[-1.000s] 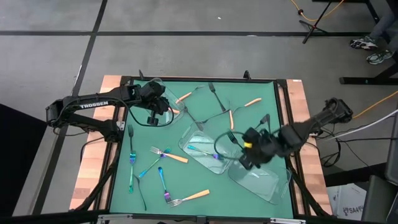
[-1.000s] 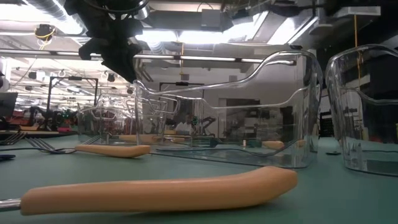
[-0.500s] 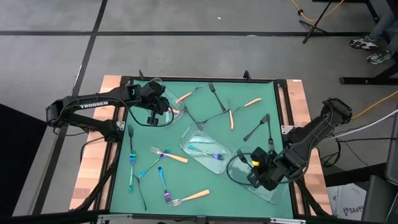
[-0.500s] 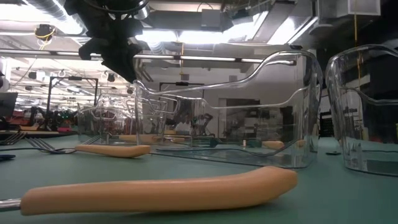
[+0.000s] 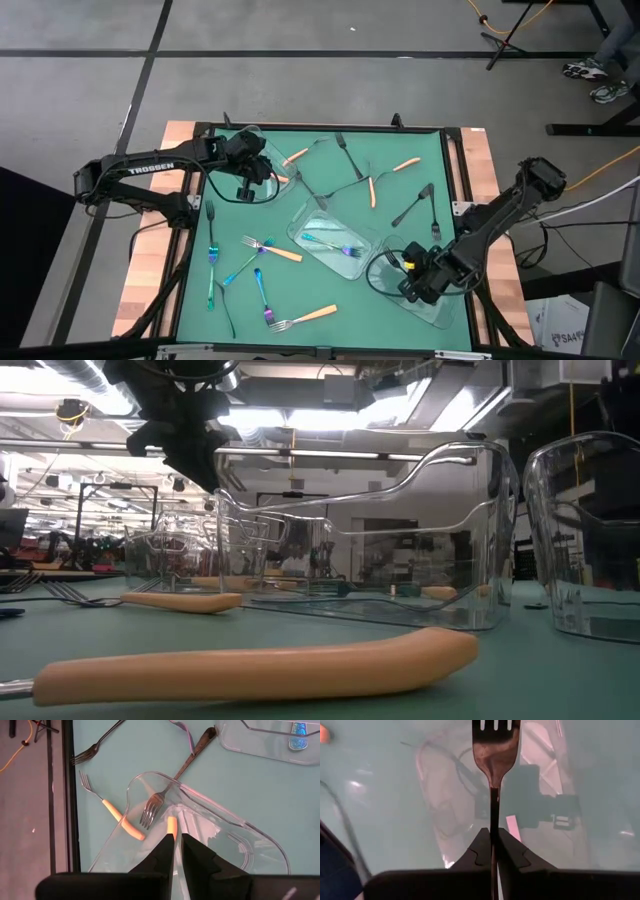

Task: Sort silverware by color (type)
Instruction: Put the black fork into the bottom transparent bin

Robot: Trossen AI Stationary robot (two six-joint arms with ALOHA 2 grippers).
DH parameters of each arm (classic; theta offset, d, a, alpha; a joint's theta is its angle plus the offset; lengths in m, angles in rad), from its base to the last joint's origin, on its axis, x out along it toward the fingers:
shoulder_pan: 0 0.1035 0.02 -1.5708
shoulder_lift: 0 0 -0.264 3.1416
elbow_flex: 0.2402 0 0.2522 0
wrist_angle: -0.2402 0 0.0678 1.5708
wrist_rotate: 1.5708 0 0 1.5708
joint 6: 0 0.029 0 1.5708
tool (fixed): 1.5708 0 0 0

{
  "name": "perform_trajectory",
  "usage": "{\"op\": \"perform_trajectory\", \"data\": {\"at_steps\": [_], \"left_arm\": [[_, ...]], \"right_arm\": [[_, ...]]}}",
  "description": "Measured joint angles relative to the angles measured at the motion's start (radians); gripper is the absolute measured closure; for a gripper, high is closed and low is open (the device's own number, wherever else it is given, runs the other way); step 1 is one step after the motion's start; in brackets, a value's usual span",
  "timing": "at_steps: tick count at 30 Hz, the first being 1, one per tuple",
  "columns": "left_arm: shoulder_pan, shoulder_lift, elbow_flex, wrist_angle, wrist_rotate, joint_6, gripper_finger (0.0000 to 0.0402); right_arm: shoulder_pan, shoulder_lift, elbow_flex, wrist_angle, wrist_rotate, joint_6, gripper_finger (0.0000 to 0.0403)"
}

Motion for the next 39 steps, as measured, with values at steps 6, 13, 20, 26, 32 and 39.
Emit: {"op": "perform_trajectory", "data": {"at_steps": [6, 13, 20, 26, 32, 39], "left_arm": [[0.000, 0.000, 0.000, 0.000, 0.000, 0.000, 0.0373], [0.000, 0.000, 0.000, 0.000, 0.000, 0.000, 0.0373], [0.000, 0.000, 0.000, 0.000, 0.000, 0.000, 0.0373], [0.000, 0.000, 0.000, 0.000, 0.000, 0.000, 0.0373], [0.000, 0.000, 0.000, 0.000, 0.000, 0.000, 0.0373], [0.000, 0.000, 0.000, 0.000, 0.000, 0.000, 0.0373]], "right_arm": [[0.000, 0.000, -0.065, 0.061, -0.028, 0.000, 0.0402], [0.000, 0.000, -0.101, 0.096, -0.032, -0.001, 0.0402], [0.000, 0.000, -0.135, 0.106, -0.032, -0.001, 0.0402], [0.000, -0.002, -0.150, 0.116, -0.039, -0.002, 0.0402], [0.000, -0.002, -0.151, 0.120, -0.040, -0.002, 0.0402], [0.000, -0.002, -0.152, 0.120, -0.032, -0.002, 0.0402]]}}
